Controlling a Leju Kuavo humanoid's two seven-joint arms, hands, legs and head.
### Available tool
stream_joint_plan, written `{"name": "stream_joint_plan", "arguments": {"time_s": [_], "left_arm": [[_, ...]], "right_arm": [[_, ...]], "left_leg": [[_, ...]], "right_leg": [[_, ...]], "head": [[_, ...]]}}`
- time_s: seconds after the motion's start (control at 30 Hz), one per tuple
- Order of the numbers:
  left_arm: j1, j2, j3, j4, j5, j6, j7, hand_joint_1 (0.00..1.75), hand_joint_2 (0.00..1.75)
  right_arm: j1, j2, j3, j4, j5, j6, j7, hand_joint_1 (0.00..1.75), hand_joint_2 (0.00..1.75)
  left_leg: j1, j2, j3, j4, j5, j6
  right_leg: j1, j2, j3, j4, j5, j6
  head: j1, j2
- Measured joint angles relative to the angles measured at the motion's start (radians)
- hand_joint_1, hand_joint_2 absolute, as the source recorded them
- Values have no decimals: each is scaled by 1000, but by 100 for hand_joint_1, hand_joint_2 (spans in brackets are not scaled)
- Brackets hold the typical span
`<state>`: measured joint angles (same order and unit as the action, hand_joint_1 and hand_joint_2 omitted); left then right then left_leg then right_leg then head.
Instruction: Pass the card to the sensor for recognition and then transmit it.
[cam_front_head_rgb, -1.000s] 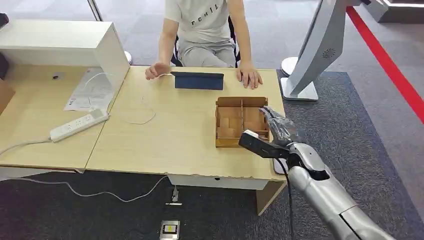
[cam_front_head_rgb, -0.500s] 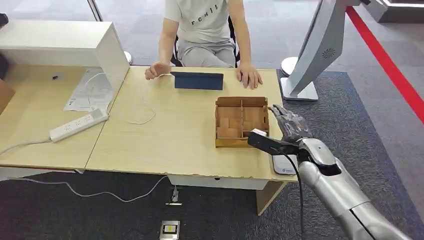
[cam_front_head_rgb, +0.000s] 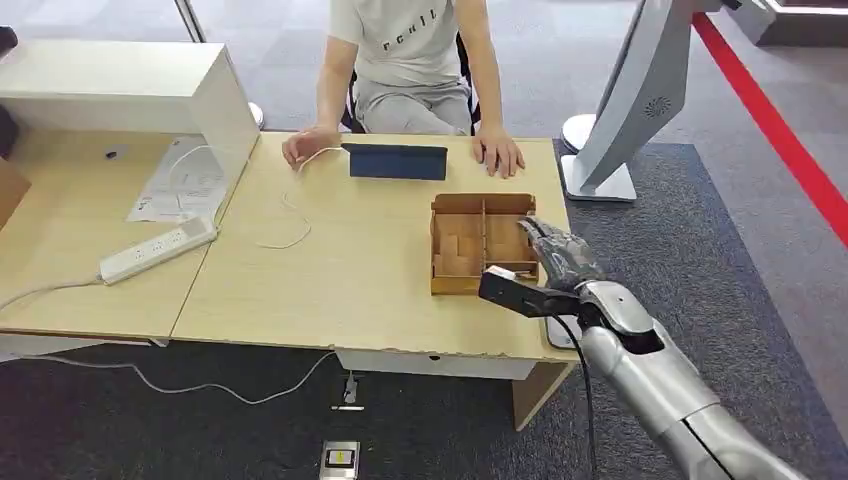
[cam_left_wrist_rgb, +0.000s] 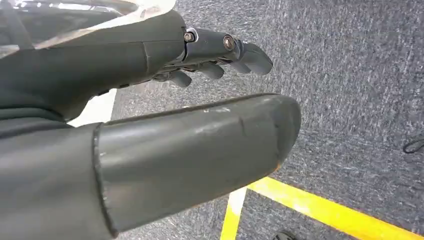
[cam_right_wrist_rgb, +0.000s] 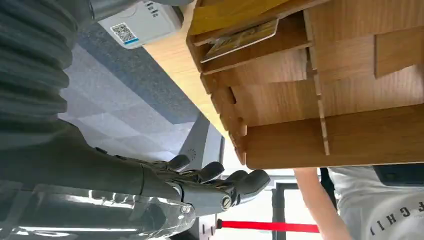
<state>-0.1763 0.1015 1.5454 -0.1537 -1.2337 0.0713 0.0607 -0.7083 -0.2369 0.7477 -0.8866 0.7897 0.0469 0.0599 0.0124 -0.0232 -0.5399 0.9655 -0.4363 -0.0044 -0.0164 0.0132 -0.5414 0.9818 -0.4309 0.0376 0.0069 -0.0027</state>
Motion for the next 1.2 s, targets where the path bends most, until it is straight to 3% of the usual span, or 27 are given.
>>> {"name": "stream_joint_plan", "arguments": {"time_s": [0.47, 0.7, 1.2], "left_arm": [[0, 0, 0, 0, -9, -5, 0, 0, 0], [1, 0, 0, 0, -12, -6, 0, 0, 0], [1, 0, 0, 0, -4, -6, 0, 0, 0]], "right_arm": [[-1, 57, 28, 68, 3, -48, -28, 0, 175], [-27, 86, 39, 176, -5, -106, -66, 0, 175], [-59, 112, 45, 320, -5, -144, -105, 0, 175]], "left_leg": [[0, 0, 0, 0, 0, 0], [0, 0, 0, 0, 0, 0], [0, 0, 0, 0, 0, 0]], "right_leg": [[0, 0, 0, 0, 0, 0], [0, 0, 0, 0, 0, 0], [0, 0, 0, 0, 0, 0]], "head": [[0, 0], [0, 0], [0, 0]]}}
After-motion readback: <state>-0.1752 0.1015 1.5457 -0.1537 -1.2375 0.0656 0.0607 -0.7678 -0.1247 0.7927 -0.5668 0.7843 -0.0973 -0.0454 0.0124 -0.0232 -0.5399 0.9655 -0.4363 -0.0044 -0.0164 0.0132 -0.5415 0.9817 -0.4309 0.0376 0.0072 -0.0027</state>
